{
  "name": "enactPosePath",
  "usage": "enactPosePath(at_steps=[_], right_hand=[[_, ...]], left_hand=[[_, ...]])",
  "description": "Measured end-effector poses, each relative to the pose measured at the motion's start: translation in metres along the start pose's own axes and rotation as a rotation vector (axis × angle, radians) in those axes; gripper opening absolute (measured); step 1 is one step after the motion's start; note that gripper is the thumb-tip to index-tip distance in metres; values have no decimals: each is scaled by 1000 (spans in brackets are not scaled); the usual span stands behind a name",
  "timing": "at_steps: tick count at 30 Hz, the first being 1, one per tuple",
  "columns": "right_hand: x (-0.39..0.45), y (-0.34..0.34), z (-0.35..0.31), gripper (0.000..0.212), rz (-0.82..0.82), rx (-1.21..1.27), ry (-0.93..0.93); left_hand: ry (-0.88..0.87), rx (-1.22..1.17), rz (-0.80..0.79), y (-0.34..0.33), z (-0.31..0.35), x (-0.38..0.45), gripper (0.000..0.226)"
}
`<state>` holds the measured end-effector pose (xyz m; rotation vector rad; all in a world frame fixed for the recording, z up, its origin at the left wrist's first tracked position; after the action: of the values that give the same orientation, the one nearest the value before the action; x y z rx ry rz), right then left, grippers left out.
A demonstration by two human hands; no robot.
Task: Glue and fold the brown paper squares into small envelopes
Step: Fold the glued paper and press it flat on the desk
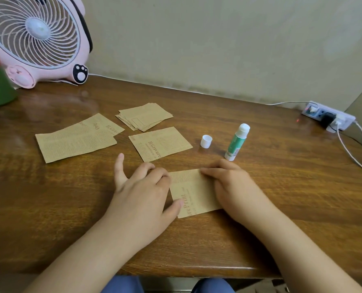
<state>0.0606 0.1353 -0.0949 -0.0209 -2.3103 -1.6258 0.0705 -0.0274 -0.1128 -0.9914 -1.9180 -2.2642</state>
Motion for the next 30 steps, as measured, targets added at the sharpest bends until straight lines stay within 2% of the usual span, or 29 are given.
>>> enactPosePath(at_steps=[2, 4, 9, 14, 19, 24, 27, 30], right_hand=[[-2, 10, 17, 45, 25, -56, -76], [0, 9, 13, 45, 11, -84, -72], [9, -20, -44, 47, -49, -41, 180], [0, -4, 1, 45, 47, -100, 16], [-11, 11, 27, 48, 36, -240, -120], [-26, 21, 3, 49, 115, -206, -115], [-43, 24, -10, 55, 177, -204, -110], [-48, 14, -14, 51, 110, -131, -69]], left_hand=[[-4, -1, 2, -1, 1, 1, 57], [-10, 5, -9, -1, 1, 2, 56], [10, -3, -39, 0, 1, 1, 55], [7, 12, -40, 1, 1, 0, 55], [-1, -3, -53, 0, 2, -1, 55], [-27, 34, -125, 1, 4, -1, 55], [-16, 69, -238, 18, 16, -2, 59], [-5, 169, -314, 29, 36, -9, 61]])
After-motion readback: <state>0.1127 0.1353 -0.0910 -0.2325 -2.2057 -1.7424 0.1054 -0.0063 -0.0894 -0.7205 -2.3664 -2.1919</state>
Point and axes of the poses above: each hand's wrist, its own x-axis towards the middle knuckle, its own y-axis out of the back of the hand, z = x × y, the point moved 6 cm from there along x, towards the middle knuckle, and after that the axes turned 3 degrees about z, right-handed, at the moved point
